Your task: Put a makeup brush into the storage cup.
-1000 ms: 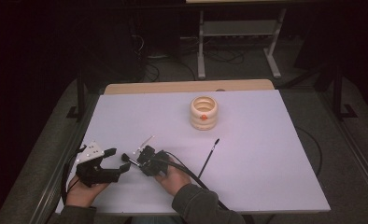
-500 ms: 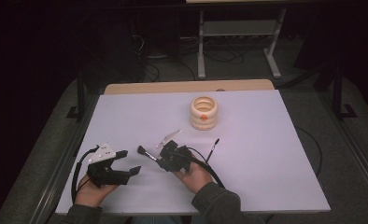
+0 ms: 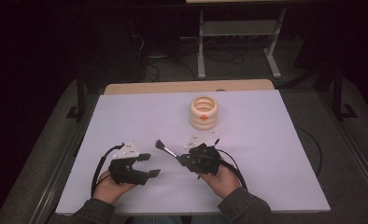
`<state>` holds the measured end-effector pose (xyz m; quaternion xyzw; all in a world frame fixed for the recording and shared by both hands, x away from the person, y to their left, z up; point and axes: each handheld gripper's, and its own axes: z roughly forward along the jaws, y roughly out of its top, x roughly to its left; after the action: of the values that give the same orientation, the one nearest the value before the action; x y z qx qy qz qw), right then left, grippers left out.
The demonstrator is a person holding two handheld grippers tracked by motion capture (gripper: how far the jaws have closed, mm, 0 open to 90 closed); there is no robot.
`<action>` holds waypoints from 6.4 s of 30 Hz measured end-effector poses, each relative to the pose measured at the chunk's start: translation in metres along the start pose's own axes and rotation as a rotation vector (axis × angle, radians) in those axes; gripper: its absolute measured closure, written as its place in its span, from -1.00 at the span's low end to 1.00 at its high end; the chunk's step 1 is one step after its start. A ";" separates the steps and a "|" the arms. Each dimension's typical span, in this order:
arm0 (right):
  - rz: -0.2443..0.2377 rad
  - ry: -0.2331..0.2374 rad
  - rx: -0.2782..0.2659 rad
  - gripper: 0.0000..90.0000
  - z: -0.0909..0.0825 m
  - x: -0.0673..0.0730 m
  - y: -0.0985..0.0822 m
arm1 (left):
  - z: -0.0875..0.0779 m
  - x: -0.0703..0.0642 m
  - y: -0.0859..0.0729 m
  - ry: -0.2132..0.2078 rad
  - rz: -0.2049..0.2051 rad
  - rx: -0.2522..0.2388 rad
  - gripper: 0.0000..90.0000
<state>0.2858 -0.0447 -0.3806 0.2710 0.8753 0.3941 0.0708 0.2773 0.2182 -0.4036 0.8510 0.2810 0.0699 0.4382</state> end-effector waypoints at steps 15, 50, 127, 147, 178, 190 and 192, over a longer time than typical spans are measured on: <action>-0.061 0.011 -0.075 0.75 -0.020 -0.002 -0.026 | 0.032 -0.008 0.024 -0.159 0.000 0.007 -0.06; -0.206 0.120 -0.124 0.71 -0.013 -0.003 -0.033 | 0.027 -0.011 0.052 -0.344 -0.058 -0.059 0.74; 0.022 0.131 -0.082 0.74 -0.044 -0.089 0.017 | -0.002 -0.015 0.017 -0.025 0.041 0.008 0.03; 0.044 0.090 -0.114 0.74 -0.056 -0.116 0.045 | -0.006 -0.013 0.016 -0.017 0.029 0.007 -0.05; 0.135 -0.041 -0.160 0.74 -0.051 -0.178 0.093 | -0.006 -0.008 0.014 -0.017 0.032 0.017 -0.11; 0.202 -0.064 -0.159 0.74 -0.028 -0.191 0.088 | -0.006 -0.007 0.013 -0.017 0.017 0.010 -0.13; 0.203 -0.063 -0.161 0.74 -0.026 -0.193 0.087 | -0.006 -0.007 0.013 -0.020 0.015 0.010 -0.13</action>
<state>0.4759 -0.1165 -0.3166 0.3638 0.8064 0.4595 0.0795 0.2746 0.2130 -0.3893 0.8560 0.2705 0.0633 0.4360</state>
